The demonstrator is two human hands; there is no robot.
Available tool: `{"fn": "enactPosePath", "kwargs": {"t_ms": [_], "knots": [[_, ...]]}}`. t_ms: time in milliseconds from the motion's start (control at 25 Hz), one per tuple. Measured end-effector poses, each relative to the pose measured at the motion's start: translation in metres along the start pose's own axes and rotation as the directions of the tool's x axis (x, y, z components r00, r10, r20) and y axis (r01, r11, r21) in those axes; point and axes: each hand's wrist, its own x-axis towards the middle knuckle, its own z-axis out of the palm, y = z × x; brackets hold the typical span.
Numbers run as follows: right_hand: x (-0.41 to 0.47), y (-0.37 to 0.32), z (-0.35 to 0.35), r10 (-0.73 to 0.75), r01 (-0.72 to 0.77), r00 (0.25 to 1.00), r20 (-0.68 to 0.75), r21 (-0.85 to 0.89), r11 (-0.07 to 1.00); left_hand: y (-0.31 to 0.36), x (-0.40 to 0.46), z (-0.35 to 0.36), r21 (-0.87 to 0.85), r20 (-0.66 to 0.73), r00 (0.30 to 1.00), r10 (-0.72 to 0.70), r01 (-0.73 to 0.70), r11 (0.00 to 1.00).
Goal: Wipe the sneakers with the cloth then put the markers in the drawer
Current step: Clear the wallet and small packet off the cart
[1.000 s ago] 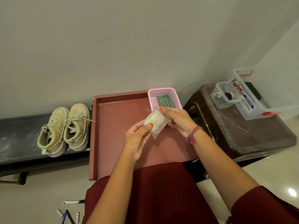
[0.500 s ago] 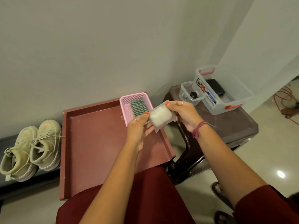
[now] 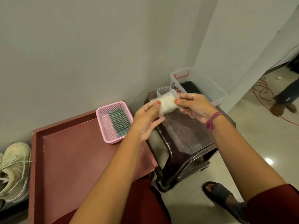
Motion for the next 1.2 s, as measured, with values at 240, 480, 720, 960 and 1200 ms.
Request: {"fn": "enactPosePath", "kwargs": {"t_ms": [240, 480, 720, 960, 1200], "knots": [[0.018, -0.023, -0.054, -0.066, 0.068, 0.995, -0.069, 0.021, 0.997, -0.014, 0.04, 0.051, 0.034, 0.002, 1.0, 0.014, -0.014, 0.999], [0.042, -0.03, -0.094, -0.038, 0.018, 0.986, -0.164, -0.118, 0.993, -0.03, 0.074, 0.086, 0.191, -0.022, 0.999, 0.049, -0.044, 0.981], [0.086, -0.042, -0.144, -0.028, -0.119, 0.935, -0.353, -0.389, 0.913, -0.057, 0.092, 0.099, 0.916, 0.335, 0.909, 0.247, -0.376, 0.142], [0.126, -0.023, -0.132, -0.007, -0.204, 0.973, -0.232, -0.87, 0.449, -0.078, 0.108, 0.085, 0.92, 0.39, 0.893, 0.226, -0.366, -0.141], [0.14, -0.01, -0.124, 0.059, -0.2, 0.979, -0.194, -0.971, 0.133, -0.081, 0.114, 0.08, 0.916, 0.4, 0.874, 0.276, -0.386, -0.107]]}}
